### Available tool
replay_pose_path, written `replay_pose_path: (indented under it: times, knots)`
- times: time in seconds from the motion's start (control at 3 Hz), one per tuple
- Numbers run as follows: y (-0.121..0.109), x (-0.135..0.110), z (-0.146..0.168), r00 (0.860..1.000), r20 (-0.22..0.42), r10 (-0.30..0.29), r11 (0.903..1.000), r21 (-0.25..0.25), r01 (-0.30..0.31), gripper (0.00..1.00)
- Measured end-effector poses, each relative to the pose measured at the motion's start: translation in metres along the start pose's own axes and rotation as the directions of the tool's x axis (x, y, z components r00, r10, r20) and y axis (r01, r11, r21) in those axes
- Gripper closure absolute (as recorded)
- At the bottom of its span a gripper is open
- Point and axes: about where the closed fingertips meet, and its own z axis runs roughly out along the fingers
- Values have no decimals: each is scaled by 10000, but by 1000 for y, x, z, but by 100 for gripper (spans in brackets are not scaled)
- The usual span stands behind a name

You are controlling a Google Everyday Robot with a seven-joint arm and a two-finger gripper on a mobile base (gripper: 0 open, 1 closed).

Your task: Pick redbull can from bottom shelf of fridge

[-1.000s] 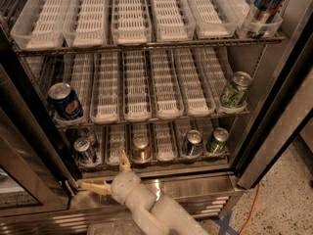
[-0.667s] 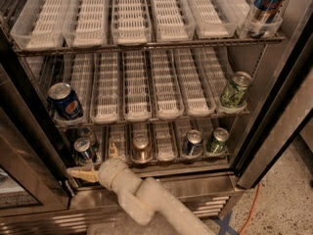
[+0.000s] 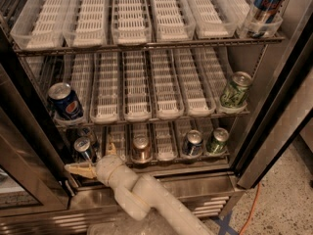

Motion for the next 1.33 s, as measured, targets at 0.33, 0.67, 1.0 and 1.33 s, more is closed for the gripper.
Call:
replay_pose_path:
  times: [0.33,0.67,1.0,1.33]
  knots:
    - [-14,-1,5,9999,-2,-104,9978,660,104,0]
    - [-18,-3,-2,9998,-143,-127,9962,862,139,0]
    - [-21,5,-14,9993,-373,-33,9953,964,69,0]
    - [-17,3,-4,9992,-377,-90,9970,768,119,0]
